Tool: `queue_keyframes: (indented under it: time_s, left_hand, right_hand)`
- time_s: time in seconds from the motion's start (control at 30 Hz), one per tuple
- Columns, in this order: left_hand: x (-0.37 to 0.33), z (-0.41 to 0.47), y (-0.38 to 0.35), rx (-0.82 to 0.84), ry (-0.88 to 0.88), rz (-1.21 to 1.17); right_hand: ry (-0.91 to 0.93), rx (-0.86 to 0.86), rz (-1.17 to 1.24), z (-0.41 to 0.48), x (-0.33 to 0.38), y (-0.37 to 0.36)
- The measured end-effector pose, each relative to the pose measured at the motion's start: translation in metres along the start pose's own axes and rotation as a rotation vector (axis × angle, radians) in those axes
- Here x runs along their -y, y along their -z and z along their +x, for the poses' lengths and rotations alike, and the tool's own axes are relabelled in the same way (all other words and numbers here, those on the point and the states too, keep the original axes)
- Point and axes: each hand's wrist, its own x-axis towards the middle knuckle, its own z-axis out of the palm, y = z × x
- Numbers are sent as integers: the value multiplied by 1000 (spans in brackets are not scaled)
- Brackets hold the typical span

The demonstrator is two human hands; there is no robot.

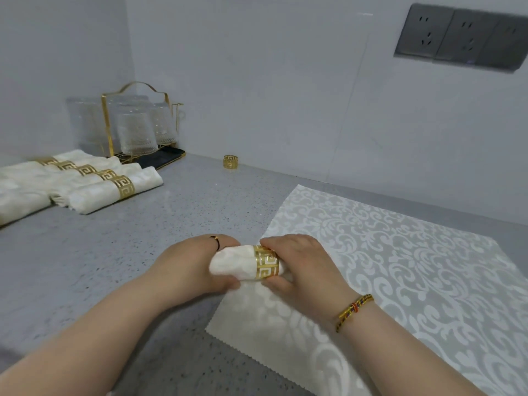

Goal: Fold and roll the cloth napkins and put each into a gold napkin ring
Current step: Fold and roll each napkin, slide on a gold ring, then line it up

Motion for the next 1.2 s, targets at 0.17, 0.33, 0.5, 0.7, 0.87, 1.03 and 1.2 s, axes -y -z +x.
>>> queue_keyframes:
  time_s: [0.17,0.33,0.5,0.7,0.87,1.03,1.2]
  left_hand:
    - [40,-36,23,-155,67,-97]
    - [90,-80,54,-404,240,-101]
    - [147,-111,71,-562,473,20]
    - [219,-134,83,-548,561,271]
    - [237,-122,83,-593,491,492]
    - [246,-118,79,-530,472,438]
    - [248,-118,75,-603,488,359]
  right_hand:
    - [138,71,25,45,49,-2]
    - [207,140,-56,103,122,-35]
    - [247,188,-71,147,189,-85]
    - [296,238,-41,186,253,-134]
    - [281,247,-35,201,261,-149]
    - [273,275,14,201,256,-156]
    - [254,316,90,199,252,-153]
